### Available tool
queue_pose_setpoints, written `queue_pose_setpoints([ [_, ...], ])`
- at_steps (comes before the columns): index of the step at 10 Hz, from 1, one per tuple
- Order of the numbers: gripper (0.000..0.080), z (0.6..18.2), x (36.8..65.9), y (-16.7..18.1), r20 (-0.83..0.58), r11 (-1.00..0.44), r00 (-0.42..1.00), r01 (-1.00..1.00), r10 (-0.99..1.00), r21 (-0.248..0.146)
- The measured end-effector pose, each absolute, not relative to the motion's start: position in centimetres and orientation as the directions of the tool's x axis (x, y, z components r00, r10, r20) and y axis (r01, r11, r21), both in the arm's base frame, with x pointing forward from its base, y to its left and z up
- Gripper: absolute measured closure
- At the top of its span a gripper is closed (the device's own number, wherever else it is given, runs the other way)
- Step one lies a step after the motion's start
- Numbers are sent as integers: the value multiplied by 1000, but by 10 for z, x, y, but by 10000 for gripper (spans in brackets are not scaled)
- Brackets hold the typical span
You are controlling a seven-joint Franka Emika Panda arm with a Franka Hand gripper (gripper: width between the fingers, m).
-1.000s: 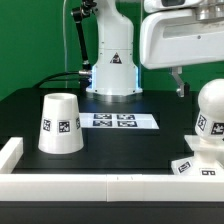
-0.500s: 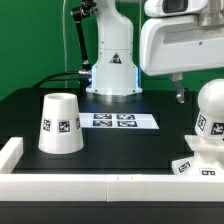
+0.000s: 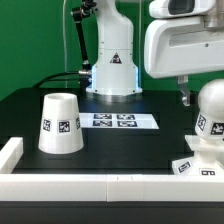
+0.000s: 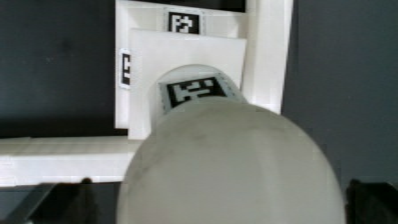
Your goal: Assemble lamp
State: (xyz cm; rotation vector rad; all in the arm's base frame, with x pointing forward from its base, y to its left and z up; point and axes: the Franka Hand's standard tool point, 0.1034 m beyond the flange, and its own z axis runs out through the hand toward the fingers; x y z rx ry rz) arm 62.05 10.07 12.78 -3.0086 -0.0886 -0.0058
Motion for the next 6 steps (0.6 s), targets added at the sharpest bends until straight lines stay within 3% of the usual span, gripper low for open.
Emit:
queue_pose_setpoints([
  [2,113,127,621,99,20,-989,998,69,67,-129],
  [3,222,127,621,99,20,-989,998,69,67,-129],
  [6,222,127,621,99,19,-990,998,57,55,-130],
])
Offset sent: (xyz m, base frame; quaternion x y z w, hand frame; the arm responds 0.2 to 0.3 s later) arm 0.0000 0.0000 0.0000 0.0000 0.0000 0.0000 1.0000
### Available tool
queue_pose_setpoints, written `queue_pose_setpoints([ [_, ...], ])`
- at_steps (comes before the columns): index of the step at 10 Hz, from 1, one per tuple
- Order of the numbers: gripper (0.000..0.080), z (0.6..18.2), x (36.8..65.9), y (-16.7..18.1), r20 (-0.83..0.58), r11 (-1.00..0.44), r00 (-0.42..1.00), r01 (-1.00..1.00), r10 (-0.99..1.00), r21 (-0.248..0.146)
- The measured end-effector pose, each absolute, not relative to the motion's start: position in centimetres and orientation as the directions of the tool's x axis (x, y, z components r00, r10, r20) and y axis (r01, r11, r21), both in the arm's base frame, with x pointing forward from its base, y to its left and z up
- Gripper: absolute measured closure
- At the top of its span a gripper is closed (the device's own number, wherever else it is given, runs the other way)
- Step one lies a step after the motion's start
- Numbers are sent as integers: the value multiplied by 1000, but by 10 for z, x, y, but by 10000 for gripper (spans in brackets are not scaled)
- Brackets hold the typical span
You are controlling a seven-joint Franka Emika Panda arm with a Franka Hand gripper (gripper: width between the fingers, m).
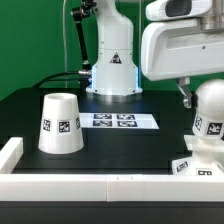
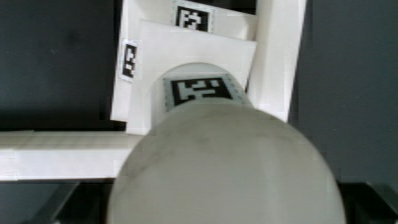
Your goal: Assemble lamp
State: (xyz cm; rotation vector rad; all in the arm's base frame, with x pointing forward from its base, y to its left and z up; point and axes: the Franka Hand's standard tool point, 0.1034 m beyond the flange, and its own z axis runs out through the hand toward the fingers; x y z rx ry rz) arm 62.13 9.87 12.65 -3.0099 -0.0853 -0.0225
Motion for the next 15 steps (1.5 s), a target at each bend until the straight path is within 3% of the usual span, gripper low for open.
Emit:
queue_pose_setpoints([
  [3,220,128,615,102,64,-968,974,-209,-219,-138],
  [7,220,128,607,100,109,-851,851,-490,-514,-191],
  [12,220,127,608,95,5,-598,617,-761,-787,-251],
  [15,219,126,607,95,-86,-369,401,-893,-912,-256],
])
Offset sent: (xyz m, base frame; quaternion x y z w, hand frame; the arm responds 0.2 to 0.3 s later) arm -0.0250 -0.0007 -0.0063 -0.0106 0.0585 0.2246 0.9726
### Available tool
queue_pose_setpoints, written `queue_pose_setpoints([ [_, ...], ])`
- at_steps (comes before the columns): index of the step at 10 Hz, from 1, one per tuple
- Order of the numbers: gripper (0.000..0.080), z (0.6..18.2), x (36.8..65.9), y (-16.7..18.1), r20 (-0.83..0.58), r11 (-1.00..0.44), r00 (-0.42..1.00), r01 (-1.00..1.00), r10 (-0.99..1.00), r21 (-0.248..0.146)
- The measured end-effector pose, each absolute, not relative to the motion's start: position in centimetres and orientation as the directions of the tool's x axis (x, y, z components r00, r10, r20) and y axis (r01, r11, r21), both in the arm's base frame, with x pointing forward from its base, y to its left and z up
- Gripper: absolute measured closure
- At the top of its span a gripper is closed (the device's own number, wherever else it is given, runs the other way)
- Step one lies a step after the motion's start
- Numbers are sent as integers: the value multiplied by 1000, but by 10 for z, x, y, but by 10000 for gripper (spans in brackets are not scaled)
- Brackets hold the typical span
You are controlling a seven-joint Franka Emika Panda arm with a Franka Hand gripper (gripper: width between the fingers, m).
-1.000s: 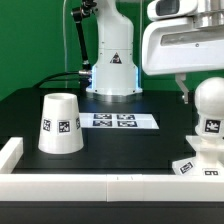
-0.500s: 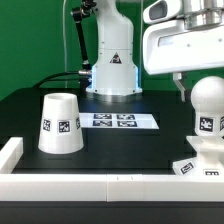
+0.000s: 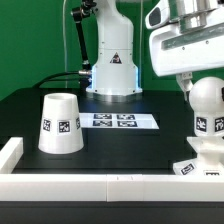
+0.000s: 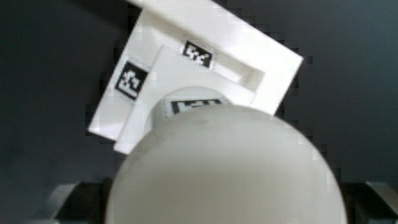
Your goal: Assemble lamp
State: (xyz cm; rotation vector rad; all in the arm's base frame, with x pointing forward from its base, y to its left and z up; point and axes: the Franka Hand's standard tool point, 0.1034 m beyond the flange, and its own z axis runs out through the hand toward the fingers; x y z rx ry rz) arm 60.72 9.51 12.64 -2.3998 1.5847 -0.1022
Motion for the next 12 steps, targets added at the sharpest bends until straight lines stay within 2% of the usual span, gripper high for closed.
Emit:
queue_pose_setpoints([
  [3,219,126,607,95,-180,-122,167,-964,-969,-238],
  [8,219,125,607,97,-257,118,-66,-974,-964,-193],
  [9,131,125,607,97,-252,93,-41,-976,-967,-199],
  [11,109,126,606,97,-237,-44,92,-978,-967,-204],
  [12,101,127,608,96,-205,-170,219,-958,-954,-231],
])
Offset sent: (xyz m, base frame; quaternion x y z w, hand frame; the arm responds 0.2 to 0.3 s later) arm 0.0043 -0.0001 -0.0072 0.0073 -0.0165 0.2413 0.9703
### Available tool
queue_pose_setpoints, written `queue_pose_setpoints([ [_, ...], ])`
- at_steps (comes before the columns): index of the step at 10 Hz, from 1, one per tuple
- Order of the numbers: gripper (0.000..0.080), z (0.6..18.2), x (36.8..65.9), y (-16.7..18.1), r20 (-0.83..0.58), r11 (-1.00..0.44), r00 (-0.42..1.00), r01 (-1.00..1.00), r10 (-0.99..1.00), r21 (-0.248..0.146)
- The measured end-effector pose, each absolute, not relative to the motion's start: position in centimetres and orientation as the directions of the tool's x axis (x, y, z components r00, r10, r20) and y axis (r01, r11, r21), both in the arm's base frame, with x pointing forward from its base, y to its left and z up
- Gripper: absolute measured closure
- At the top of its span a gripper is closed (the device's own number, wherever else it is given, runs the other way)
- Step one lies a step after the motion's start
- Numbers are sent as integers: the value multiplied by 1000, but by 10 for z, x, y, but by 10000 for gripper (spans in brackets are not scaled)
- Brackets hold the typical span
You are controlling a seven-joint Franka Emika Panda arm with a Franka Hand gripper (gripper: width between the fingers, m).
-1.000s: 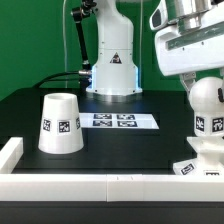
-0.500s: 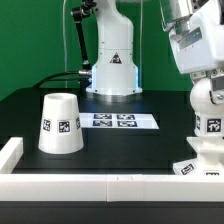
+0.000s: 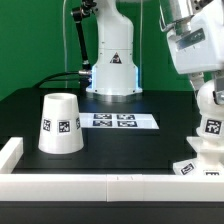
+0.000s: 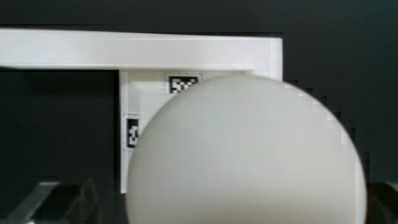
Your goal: Assemble lamp
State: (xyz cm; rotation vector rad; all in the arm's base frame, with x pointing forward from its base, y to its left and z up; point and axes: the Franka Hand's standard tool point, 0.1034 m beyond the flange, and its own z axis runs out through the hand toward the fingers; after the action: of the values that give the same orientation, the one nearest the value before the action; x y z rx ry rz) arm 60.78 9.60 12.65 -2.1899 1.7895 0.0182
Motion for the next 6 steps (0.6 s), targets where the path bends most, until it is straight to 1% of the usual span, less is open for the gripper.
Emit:
queue_pose_setpoints([
  [1,101,126,607,96,-174,-307,354,-919,-919,-249],
  [2,101,125,608,95,-153,-383,430,-886,-890,-262],
  [4,101,125,608,95,-122,-483,529,-831,-840,-278],
  [5,101,125,608,95,-92,-565,609,-773,-787,-288],
  [6,101,125,608,95,-79,-599,643,-746,-762,-290],
])
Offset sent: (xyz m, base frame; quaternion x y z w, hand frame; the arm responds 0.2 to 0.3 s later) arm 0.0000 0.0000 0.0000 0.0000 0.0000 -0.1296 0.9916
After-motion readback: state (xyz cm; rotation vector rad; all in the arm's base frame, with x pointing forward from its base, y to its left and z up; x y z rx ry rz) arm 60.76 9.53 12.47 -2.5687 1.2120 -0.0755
